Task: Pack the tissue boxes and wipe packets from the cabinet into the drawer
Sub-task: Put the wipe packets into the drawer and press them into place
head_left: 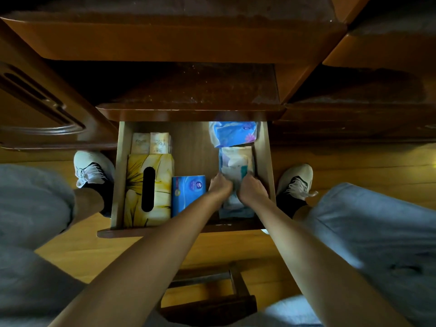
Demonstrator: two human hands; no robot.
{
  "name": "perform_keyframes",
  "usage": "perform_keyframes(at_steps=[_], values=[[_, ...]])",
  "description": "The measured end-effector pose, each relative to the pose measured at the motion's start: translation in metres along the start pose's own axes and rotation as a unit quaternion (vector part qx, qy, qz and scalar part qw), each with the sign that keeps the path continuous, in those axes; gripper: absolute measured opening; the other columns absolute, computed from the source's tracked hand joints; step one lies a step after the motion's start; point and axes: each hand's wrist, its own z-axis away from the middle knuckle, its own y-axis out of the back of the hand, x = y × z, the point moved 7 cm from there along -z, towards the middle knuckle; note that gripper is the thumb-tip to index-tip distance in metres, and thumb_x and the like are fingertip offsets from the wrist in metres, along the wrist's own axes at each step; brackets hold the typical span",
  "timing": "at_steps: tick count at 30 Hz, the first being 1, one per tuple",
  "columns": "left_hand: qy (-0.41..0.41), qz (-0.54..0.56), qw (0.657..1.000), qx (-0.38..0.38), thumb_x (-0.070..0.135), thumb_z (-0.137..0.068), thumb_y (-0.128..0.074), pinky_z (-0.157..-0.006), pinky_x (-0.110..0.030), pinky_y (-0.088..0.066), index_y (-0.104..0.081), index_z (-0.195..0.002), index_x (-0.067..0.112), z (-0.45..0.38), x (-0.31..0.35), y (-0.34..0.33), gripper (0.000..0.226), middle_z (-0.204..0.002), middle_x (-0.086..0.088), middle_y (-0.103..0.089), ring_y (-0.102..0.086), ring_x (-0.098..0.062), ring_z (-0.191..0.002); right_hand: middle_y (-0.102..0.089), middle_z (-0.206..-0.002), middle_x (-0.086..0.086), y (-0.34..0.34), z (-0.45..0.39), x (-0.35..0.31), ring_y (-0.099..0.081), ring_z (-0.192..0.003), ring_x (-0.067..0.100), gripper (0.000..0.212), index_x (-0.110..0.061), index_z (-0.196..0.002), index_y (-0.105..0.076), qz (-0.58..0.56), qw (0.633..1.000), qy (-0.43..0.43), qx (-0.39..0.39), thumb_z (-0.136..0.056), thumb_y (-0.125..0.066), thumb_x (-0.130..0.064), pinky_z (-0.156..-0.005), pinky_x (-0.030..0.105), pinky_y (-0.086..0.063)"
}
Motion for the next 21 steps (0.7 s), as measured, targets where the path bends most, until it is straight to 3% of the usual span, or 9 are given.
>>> perform_keyframes(at_steps=[2, 5, 9, 11, 14, 17, 21], values=[[-0.022, -0.011, 1.0, -0.016, 0.015, -0.104, -0.047, -0.102, -0.046, -0.052, -0.055, -0.134, 0.001, 0.001, -0.003, -0.002, 0.033, -0.131, -0.021, -0.062, -0.061, -0.033, -0.119, -0.067, -0.125, 0.014, 0.0, 0.001, -0.004, -0.065, -0.113, 0.03, 0.037, -0.006, -0.135, -0.052, 0.042, 0.999, 0.002, -0.018, -0.101, -0.056, -0.018, -0.073, 0.034, -0.043], [-0.032, 0.004, 0.999, -0.041, 0.015, -0.104, -0.045, -0.108, -0.048, -0.047, -0.052, -0.138, -0.005, 0.008, -0.007, -0.007, 0.04, -0.139, -0.025, -0.057, -0.056, -0.039, -0.128, -0.066, -0.127, 0.015, -0.003, 0.001, -0.004, -0.061, -0.118, 0.033, 0.03, -0.007, -0.125, -0.062, 0.085, 0.995, 0.002, -0.058, -0.1, -0.053, -0.019, -0.087, 0.041, -0.047], [-0.025, 0.026, 0.998, -0.059, 0.014, -0.102, -0.048, -0.105, -0.049, -0.049, -0.05, -0.141, 0.003, 0.012, -0.008, -0.007, 0.041, -0.139, -0.022, -0.058, -0.059, -0.036, -0.124, -0.058, -0.137, 0.018, -0.003, 0.008, -0.003, -0.051, -0.128, 0.037, 0.039, -0.004, -0.134, -0.056, 0.119, 0.993, -0.002, -0.019, -0.1, -0.057, -0.024, -0.097, 0.043, -0.046], [-0.016, 0.057, 0.996, -0.064, 0.019, -0.102, -0.049, -0.109, -0.05, -0.046, -0.045, -0.147, 0.007, 0.013, -0.012, -0.008, 0.047, -0.147, -0.02, -0.051, -0.053, -0.036, -0.131, -0.054, -0.142, 0.018, -0.003, 0.01, -0.004, -0.049, -0.131, 0.036, 0.051, -0.003, -0.141, -0.049, 0.133, 0.991, 0.013, 0.019, -0.097, -0.063, -0.024, -0.099, 0.044, -0.048], [-0.004, 0.05, 0.998, -0.027, 0.022, -0.105, -0.045, -0.115, -0.046, -0.038, -0.048, -0.143, 0.001, 0.014, -0.025, -0.013, 0.043, -0.148, -0.023, -0.049, -0.046, -0.038, -0.137, -0.047, -0.147, 0.016, -0.003, 0.011, -0.001, -0.047, -0.134, 0.034, 0.063, -0.008, -0.148, -0.041, 0.122, 0.992, 0.037, 0.026, -0.093, -0.07, -0.022, -0.1, 0.044, -0.049], [-0.014, 0.03, 0.999, 0.032, 0.014, -0.108, -0.035, -0.108, -0.043, -0.035, -0.053, -0.137, 0.005, 0.019, -0.025, -0.006, 0.036, -0.143, -0.018, -0.052, -0.046, -0.035, -0.131, -0.053, -0.143, 0.01, -0.001, 0.011, 0.004, -0.056, -0.127, 0.029, 0.06, -0.012, -0.145, -0.044, 0.118, 0.991, 0.055, 0.026, -0.092, -0.071, -0.014, -0.095, 0.041, -0.051], [0.019, 0.029, 0.999, -0.01, 0.028, -0.108, -0.033, -0.115, -0.046, -0.033, -0.052, -0.141, -0.001, 0.013, -0.025, -0.002, 0.047, -0.148, -0.025, -0.044, -0.042, -0.04, -0.135, -0.062, -0.133, 0.013, 0.004, 0.011, 0.004, -0.062, -0.121, 0.03, 0.054, -0.012, -0.143, -0.043, 0.091, 0.992, 0.078, 0.027, -0.094, -0.067, -0.009, -0.09, 0.041, -0.053]])
